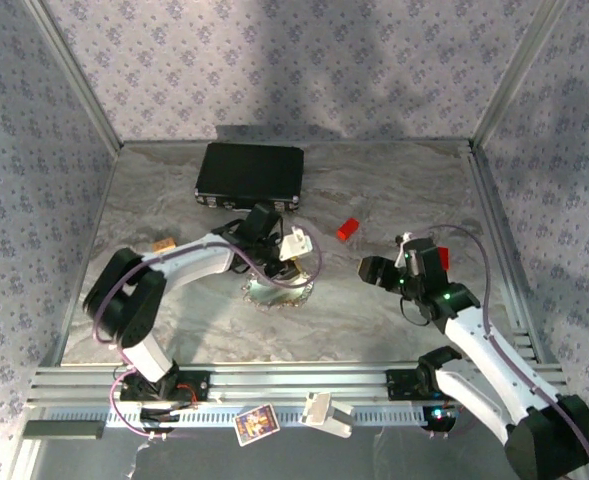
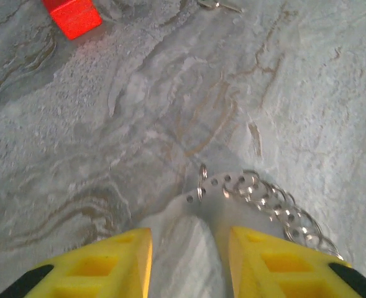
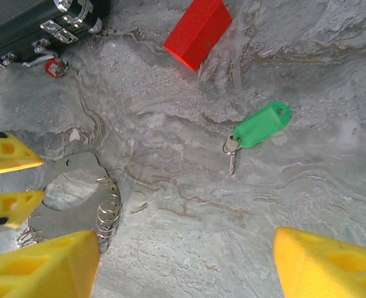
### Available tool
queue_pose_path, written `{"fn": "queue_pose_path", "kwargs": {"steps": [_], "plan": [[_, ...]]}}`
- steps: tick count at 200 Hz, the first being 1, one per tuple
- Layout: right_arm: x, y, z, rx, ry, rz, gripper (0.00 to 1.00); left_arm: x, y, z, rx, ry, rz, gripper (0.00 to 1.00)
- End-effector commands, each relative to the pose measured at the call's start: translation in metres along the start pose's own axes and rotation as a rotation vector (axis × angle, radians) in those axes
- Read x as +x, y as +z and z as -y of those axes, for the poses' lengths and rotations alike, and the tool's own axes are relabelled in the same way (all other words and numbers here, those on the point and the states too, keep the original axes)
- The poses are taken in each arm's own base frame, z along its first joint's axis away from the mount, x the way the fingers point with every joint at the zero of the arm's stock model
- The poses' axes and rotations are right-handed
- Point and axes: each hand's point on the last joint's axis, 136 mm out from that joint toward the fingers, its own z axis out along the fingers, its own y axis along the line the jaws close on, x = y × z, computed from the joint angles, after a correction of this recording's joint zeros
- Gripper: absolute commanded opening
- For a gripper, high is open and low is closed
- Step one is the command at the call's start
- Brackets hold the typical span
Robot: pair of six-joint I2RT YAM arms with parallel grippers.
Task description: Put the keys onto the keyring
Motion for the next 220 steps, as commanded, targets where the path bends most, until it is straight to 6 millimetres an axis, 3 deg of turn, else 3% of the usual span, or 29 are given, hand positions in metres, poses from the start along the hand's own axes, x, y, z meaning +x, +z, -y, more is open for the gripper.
{"fn": "queue_pose_path", "kwargs": {"steps": [1, 35, 105, 160, 220], "plan": [[0.001, -0.004, 0.009, 0.031, 0.024, 0.016, 0.75, -0.006, 0.008, 0.01, 0.097, 0.099, -0.002, 0.36], [0.005, -0.006, 0.012, 0.038, 0.02, 0.011, 0.75, -0.014, 0.018, 0.013, 0.129, 0.154, 0.07, 0.39], [0.019, -0.008, 0.021, 0.033, 0.041, 0.008, 0.76, -0.002, 0.042, 0.014, 0.193, 0.138, -0.027, 0.35], [0.017, -0.011, 0.022, 0.031, 0.05, 0.02, 0.76, 0.006, 0.052, 0.013, 0.207, 0.131, -0.082, 0.29], [0.022, -0.008, 0.031, 0.047, 0.086, 0.014, 0.76, 0.012, 0.056, 0.016, 0.203, 0.128, -0.112, 0.14]]}}
